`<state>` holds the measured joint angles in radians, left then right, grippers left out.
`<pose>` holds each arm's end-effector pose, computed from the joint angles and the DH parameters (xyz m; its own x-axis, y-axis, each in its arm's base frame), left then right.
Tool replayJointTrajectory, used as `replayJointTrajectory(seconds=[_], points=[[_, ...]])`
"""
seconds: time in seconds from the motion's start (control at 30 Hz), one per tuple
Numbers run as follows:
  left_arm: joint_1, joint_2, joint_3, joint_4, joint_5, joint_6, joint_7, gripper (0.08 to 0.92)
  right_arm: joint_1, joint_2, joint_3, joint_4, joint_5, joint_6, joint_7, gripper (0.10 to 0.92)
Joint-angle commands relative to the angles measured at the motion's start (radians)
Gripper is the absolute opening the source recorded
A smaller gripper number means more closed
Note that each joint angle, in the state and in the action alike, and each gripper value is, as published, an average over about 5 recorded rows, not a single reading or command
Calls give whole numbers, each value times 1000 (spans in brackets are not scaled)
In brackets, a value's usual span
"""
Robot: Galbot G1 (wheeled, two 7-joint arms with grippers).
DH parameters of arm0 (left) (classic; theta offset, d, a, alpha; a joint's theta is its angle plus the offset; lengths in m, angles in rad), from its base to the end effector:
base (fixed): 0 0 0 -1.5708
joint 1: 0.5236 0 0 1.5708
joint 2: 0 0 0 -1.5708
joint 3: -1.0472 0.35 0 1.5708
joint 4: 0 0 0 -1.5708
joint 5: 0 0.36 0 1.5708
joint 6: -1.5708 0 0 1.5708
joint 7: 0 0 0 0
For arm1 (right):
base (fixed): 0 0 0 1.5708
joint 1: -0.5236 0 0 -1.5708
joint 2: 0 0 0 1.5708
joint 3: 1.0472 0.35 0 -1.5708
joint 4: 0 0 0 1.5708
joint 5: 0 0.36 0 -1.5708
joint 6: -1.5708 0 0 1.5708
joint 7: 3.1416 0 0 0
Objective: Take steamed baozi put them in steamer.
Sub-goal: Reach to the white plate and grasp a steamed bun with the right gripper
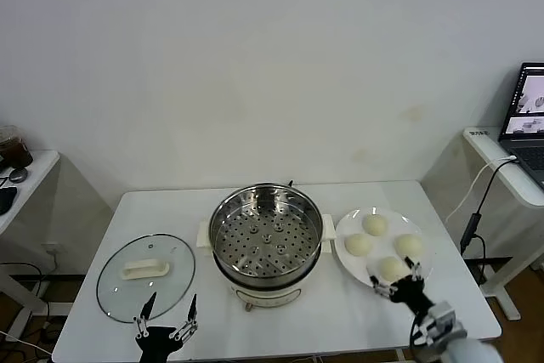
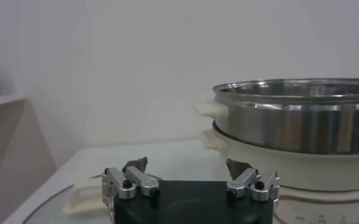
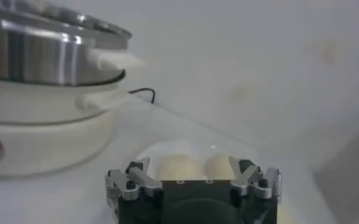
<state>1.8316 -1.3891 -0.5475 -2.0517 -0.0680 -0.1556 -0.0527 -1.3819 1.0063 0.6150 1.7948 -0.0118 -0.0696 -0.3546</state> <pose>0.0993 0.0407 -0.3521 -0.9889 0.0257 0.1460 0.0389 0.9953 0.0882 0.2608 -0.1715 -0.3141 -0.8954 -0.2949 0.3334 -0.4269 0.7811 -0.4556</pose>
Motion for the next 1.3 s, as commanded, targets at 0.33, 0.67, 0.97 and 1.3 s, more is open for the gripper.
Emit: replayJointTrajectory(seconds=[0.33, 0.67, 0.97, 1.3], points=[[-3, -12, -16, 2, 60, -18, 18, 823, 779, -365, -459, -371, -424, 24, -572, 823], [-10, -12, -57, -3, 58, -16, 18, 823, 1219, -257, -893, -685, -478, 101, -839, 823], [-24, -9, -77, 4, 54, -15, 20, 823, 1325, -131, -1060, -892, -488, 152, -824, 823], [-26, -8, -94, 8, 49, -18, 22, 823, 1322, -44, -1090, -972, -515, 141, -802, 823]])
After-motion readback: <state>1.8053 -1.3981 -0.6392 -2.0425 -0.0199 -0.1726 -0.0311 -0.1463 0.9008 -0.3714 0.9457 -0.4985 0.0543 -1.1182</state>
